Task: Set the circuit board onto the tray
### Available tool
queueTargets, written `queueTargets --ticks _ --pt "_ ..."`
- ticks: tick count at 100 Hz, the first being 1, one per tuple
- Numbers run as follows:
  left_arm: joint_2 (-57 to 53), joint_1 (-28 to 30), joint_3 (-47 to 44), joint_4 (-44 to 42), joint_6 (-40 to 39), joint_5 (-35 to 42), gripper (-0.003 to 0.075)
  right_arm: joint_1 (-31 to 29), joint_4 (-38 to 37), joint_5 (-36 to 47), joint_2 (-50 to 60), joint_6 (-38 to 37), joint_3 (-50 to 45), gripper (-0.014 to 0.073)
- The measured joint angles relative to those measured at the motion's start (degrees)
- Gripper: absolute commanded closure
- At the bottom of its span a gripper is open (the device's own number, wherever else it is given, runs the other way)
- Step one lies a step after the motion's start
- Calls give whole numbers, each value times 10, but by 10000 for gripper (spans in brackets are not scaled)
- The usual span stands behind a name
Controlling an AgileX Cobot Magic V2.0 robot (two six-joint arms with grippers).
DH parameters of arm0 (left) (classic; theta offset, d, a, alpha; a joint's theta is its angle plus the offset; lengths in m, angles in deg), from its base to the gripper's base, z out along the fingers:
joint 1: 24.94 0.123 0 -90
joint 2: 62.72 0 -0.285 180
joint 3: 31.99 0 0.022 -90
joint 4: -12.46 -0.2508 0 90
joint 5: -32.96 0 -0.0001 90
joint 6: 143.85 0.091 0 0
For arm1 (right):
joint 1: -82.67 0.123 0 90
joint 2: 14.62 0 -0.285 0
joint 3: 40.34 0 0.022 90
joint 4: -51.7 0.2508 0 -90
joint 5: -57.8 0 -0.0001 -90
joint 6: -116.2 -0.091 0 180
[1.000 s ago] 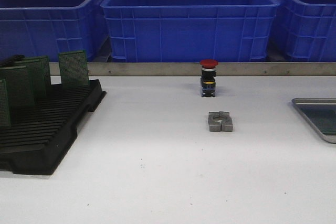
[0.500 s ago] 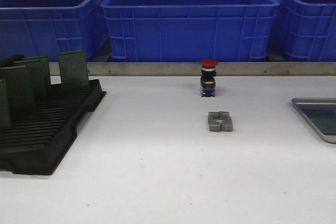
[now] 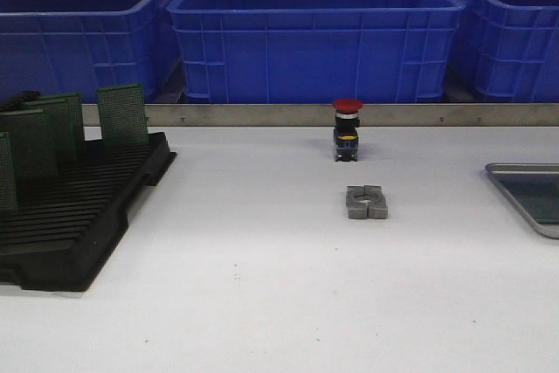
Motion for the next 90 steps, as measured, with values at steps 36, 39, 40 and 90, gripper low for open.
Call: queueTargets --ticks 36,39,40,90 --pt "0 0 0 0 0 0 738 0 0 1 0 0 0 662" --pt "0 0 0 0 0 0 738 0 0 2 0 0 0 662" --pt "0 0 0 0 0 0 738 0 0 2 0 0 0 662" --pt "0 0 0 0 -1 0 738 39 -272 33 0 -293 0 662"
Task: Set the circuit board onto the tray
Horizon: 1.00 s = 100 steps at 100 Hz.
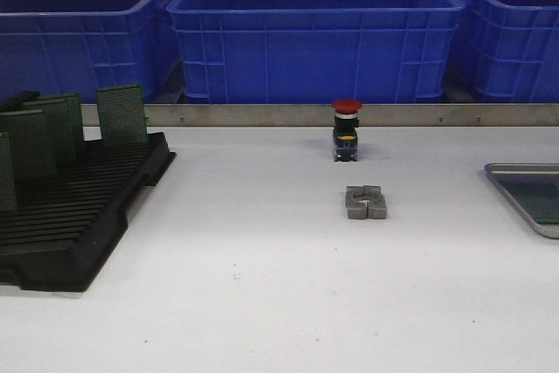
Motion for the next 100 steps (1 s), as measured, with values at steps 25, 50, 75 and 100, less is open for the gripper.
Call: queueTargets --ticks 25,50,75,100 --pt "0 0 0 0 0 0 738 37 -144 40 0 -133 0 662" --pt "0 0 0 0 0 0 738 72 -214 72 0 -190 -7 662" --pt "0 0 0 0 0 0 738 77 -221 132 42 -209 -71 662" --pt "0 0 0 0 0 0 738 77 -221 138 153 -222 -147 662"
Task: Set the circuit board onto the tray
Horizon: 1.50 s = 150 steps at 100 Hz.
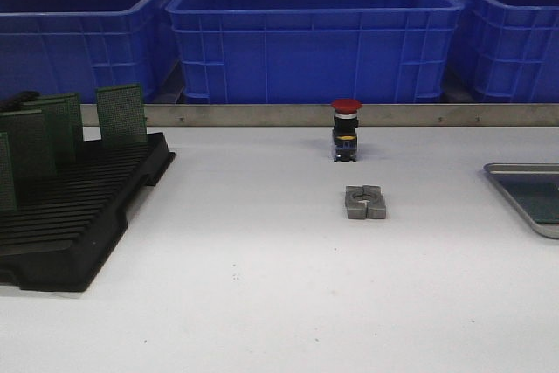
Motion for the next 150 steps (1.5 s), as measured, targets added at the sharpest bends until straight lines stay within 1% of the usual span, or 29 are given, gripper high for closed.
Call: queueTargets --ticks 12,36,61,150 --pt "0 0 0 0 0 0 738 0 0 6 33 -1 -31 662" --pt "0 0 0 0 0 0 738 0 0 26 35 -24 -81 662" --pt "0 0 0 0 0 0 738 0 0 44 35 -29 -81 662" --pt "0 0 0 0 0 0 738 0 0 45 35 -29 -81 662"
